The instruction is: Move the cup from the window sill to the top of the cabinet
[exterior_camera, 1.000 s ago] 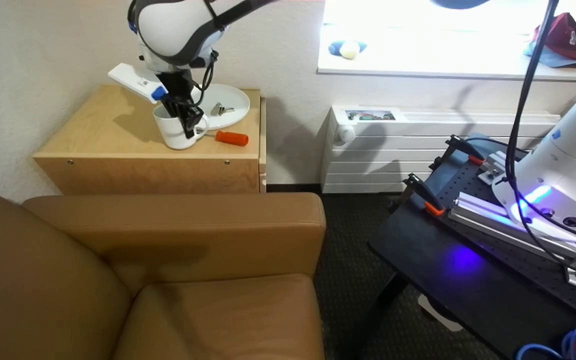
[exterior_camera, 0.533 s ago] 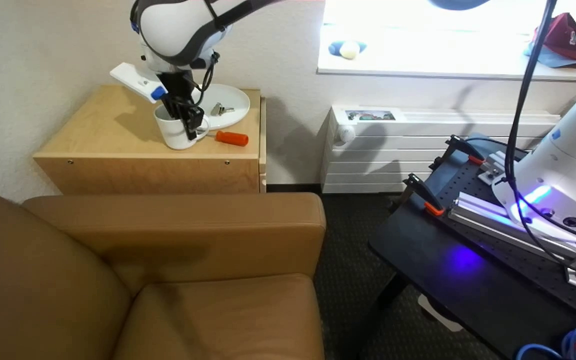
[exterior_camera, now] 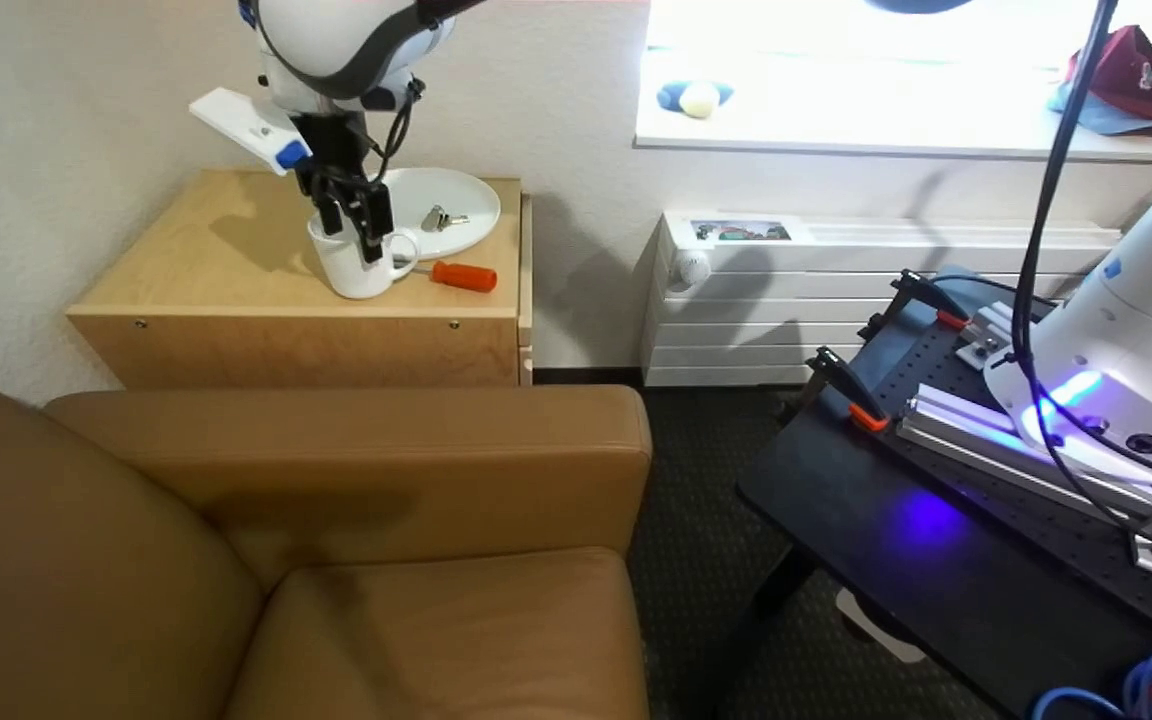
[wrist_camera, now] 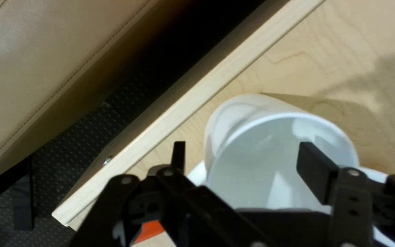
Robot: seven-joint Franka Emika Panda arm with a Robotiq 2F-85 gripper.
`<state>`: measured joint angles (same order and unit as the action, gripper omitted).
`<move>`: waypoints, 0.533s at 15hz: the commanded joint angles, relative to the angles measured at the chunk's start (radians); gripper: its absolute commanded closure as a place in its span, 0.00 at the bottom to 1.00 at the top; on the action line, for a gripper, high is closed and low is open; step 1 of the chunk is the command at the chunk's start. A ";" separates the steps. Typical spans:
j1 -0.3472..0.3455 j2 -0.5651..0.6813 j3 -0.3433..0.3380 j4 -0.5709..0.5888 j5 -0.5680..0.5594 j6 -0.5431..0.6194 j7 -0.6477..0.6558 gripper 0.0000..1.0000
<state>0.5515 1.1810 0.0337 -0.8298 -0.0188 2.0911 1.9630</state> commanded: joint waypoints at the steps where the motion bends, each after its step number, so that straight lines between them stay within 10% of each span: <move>1: -0.006 -0.075 0.002 -0.012 0.009 -0.009 0.015 0.00; 8: -0.052 -0.354 0.094 -0.197 0.094 0.221 -0.081 0.00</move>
<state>0.5396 0.9776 0.0672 -0.8520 0.0169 2.1845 1.9456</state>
